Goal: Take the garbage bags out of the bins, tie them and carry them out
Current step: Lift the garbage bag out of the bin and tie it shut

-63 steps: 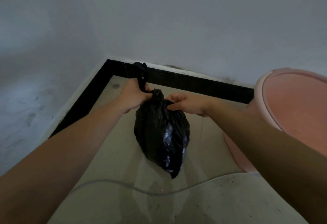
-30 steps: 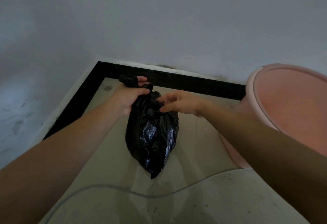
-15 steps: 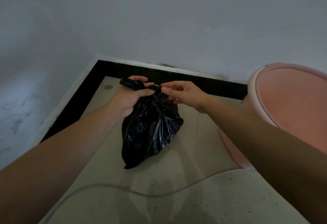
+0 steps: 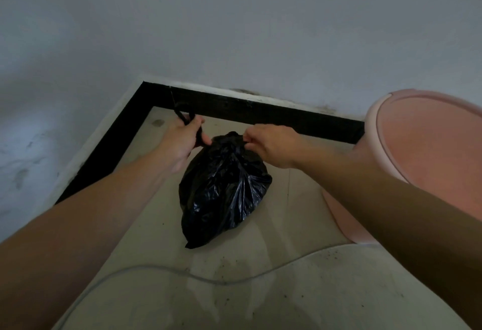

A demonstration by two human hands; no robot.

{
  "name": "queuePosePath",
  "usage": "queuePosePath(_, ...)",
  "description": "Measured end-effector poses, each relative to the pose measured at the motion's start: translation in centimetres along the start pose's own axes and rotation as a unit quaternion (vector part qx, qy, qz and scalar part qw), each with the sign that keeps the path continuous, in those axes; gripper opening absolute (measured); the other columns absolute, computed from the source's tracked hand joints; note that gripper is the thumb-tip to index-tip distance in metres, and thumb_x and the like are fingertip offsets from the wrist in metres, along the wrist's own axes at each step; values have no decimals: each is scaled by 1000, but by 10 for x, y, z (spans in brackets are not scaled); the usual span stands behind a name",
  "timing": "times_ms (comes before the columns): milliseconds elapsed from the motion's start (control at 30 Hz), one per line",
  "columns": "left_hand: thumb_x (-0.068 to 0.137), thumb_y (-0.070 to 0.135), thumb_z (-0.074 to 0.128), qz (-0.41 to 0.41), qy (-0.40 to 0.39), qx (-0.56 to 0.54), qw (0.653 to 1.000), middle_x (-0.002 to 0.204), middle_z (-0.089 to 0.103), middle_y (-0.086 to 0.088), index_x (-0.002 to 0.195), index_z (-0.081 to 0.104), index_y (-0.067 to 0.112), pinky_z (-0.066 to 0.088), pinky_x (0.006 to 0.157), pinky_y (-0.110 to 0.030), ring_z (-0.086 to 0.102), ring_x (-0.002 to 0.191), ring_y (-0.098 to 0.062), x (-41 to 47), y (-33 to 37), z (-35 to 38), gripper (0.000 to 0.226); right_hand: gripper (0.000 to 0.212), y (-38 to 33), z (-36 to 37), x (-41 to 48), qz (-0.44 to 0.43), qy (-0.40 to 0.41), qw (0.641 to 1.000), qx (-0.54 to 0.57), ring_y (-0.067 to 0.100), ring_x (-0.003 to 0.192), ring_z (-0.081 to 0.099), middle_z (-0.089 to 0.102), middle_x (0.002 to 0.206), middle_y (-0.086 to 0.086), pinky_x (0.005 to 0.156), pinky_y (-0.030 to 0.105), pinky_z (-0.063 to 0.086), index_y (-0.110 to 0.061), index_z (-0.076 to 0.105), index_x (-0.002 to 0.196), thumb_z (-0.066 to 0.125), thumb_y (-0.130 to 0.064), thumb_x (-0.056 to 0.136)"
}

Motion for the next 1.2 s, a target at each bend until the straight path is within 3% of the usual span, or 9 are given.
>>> queuePosePath(100, 107, 21, 42, -28, -4, 69, 997, 51, 46, -2, 116, 58, 5, 47, 75, -28, 48, 56, -15, -6, -12, 3, 24, 24, 12, 15, -3, 28, -37, 995, -83, 21, 101, 57, 58, 108, -2, 83, 39, 43, -28, 51, 120, 39, -41, 104)
queuePosePath(233, 104, 17, 46, -37, -25, 116, 992, 52, 44, -4, 92, 59, 10, 41, 62, -27, 44, 50, -14, -16, -14, 16, 19, 27, 23, 21, -3, 67, -66, 980, -177, 27, 105, 59, 60, 113, 3, 89, 44, 43, -27, 49, 125, 40, -41, 104)
queuePosePath(367, 99, 27, 57, -18, 10, 155, 988, 83, 73, -4, 107, 65, 17, 48, 79, -31, 67, 87, -18, -12, -22, 7, 15, 41, 47, 41, -15, 195, -85, 977, 12, 32, 116, 55, 51, 133, 12, 98, 46, 48, -23, 46, 135, 50, -44, 100)
queuePosePath(467, 92, 50, 63, -58, -13, 184, 981, 139, 55, -2, 150, 39, 21, 40, 98, -30, 53, 124, -21, -5, -45, -3, 69, 79, 68, 81, -43, 378, -98, 881, 266, 40, 132, 46, 34, 155, 18, 102, 49, 48, -18, 16, 156, 51, -56, 96)
queuePosePath(600, 65, 88, 60, -179, -48, 208, 960, 155, 39, -4, 158, 11, 36, 34, 116, -44, 43, 138, -32, -7, -101, -9, 117, 93, 50, 139, -62, 445, -145, 761, 449, 44, 125, 53, 35, 155, 15, 83, 51, 59, -33, -5, 157, 43, -75, 89)
queuePosePath(700, 44, 100, 58, -174, -43, 203, 963, 147, 51, -6, 152, 28, 38, 39, 113, -48, 53, 130, -32, 11, -150, -4, 129, 90, 39, 161, -42, 410, -80, 788, 451, 41, 128, 50, 40, 152, 15, 99, 51, 52, -38, 0, 157, 46, -72, 88)
queuePosePath(767, 56, 91, 62, -115, -23, 221, 968, 141, 58, -13, 148, 40, 25, 42, 110, -45, 55, 128, -32, 19, -159, 1, 115, 79, 36, 163, -30, 393, -1, 797, 458, 41, 132, 46, 45, 149, 17, 110, 46, 41, -31, 11, 157, 51, -58, 94)
queuePosePath(900, 97, 38, 58, -24, 89, 241, 966, 133, 62, -19, 143, 48, 12, 43, 92, -32, 58, 122, -36, -10, -129, -8, 53, 58, 32, 149, -35, 365, 104, 830, 410, 36, 122, 54, 54, 134, 16, 98, 36, 43, -23, 32, 150, 55, -35, 98)
queuePosePath(1200, 100, 19, 47, -35, 188, 251, 949, 121, 66, -19, 131, 54, 7, 39, 79, -29, 62, 109, -37, -95, -104, -20, 34, 43, -19, 91, -73, 339, 131, 874, 321, 14, 79, 44, 43, 114, -1, 72, 26, 34, -33, 37, 147, 42, -27, 105)
Point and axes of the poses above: each hand's wrist, its own x-axis towards the middle knuckle, its own z-axis out of the palm, y = z × x, the point moved 8 cm from there along x, towards the middle knuckle
